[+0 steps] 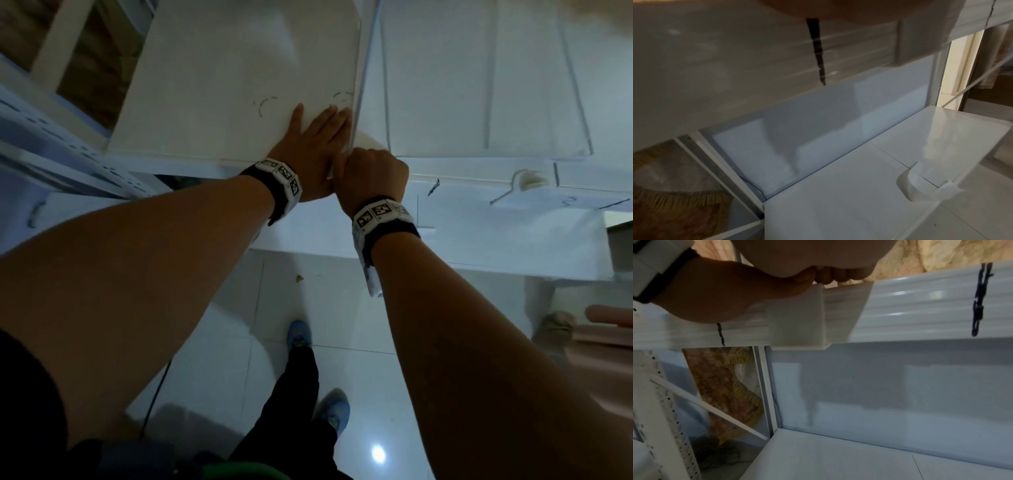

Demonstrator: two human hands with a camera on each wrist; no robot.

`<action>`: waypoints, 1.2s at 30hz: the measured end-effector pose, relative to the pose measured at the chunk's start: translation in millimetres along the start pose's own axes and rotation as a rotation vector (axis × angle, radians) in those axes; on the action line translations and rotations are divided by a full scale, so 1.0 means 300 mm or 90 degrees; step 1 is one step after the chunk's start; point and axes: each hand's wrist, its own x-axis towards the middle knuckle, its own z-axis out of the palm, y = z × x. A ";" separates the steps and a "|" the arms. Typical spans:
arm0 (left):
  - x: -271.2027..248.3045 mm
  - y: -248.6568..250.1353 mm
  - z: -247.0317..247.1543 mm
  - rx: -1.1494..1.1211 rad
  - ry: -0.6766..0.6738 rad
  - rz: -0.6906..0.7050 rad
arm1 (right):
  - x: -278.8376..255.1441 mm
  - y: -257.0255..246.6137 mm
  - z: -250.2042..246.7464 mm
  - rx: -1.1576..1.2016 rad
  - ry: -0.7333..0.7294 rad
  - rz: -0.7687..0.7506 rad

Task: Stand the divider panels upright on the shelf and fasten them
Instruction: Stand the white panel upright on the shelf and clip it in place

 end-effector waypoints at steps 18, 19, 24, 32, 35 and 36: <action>0.005 0.001 -0.024 0.005 0.014 -0.017 | 0.005 -0.008 -0.082 -0.055 -0.031 -0.058; 0.005 -0.003 -0.020 0.010 0.019 -0.018 | 0.004 -0.011 -0.084 -0.058 -0.030 -0.059; 0.003 0.009 -0.021 0.022 0.042 -0.021 | 0.000 -0.012 -0.095 -0.047 -0.039 -0.056; -0.003 0.026 -0.035 0.035 0.061 -0.019 | -0.007 -0.016 -0.098 -0.017 -0.052 -0.032; -0.007 0.021 -0.023 0.034 0.062 -0.020 | -0.007 -0.018 -0.088 -0.017 -0.057 -0.029; -0.009 0.021 -0.021 0.034 0.064 -0.019 | -0.006 -0.019 -0.088 -0.011 -0.062 -0.023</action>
